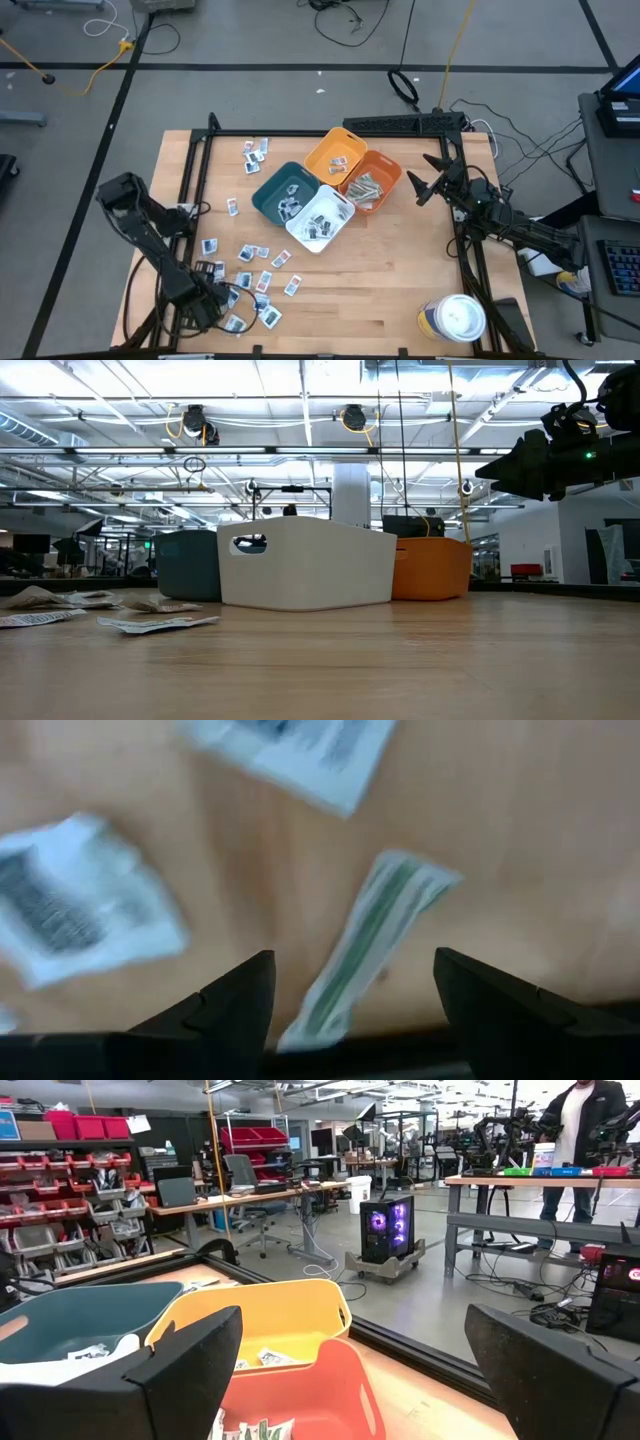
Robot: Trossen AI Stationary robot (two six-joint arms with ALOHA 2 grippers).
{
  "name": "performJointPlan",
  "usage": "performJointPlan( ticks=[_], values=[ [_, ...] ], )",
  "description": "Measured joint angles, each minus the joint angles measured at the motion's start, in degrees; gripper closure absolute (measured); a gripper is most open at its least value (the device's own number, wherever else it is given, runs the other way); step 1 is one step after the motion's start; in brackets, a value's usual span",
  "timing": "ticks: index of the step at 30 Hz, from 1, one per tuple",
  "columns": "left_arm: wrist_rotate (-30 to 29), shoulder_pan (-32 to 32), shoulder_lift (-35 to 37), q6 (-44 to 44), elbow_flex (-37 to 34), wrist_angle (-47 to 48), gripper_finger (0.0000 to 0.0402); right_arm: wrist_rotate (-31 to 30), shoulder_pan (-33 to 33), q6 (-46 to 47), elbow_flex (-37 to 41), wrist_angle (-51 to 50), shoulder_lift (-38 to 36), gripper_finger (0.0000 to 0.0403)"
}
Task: Pick & Place First Aid Supplies
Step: Put the green bandage pack into the orange bin
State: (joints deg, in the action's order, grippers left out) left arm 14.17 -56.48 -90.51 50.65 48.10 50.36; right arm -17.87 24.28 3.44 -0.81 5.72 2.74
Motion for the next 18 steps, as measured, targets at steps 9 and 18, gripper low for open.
performJointPlan(
  ticks=[9,18],
  values=[
    [-4.3,-1.6,-4.6,2.0,0.4,-3.1,0.014,0.0,0.0,0.0,0.0,0.0,0.0,0.0025],
    [-5.8,-1.6,-5.9,1.8,0.3,-3.4,0.0306,0.0,0.0,0.0,0.0,0.0,0.0,0.0025]
  ],
)
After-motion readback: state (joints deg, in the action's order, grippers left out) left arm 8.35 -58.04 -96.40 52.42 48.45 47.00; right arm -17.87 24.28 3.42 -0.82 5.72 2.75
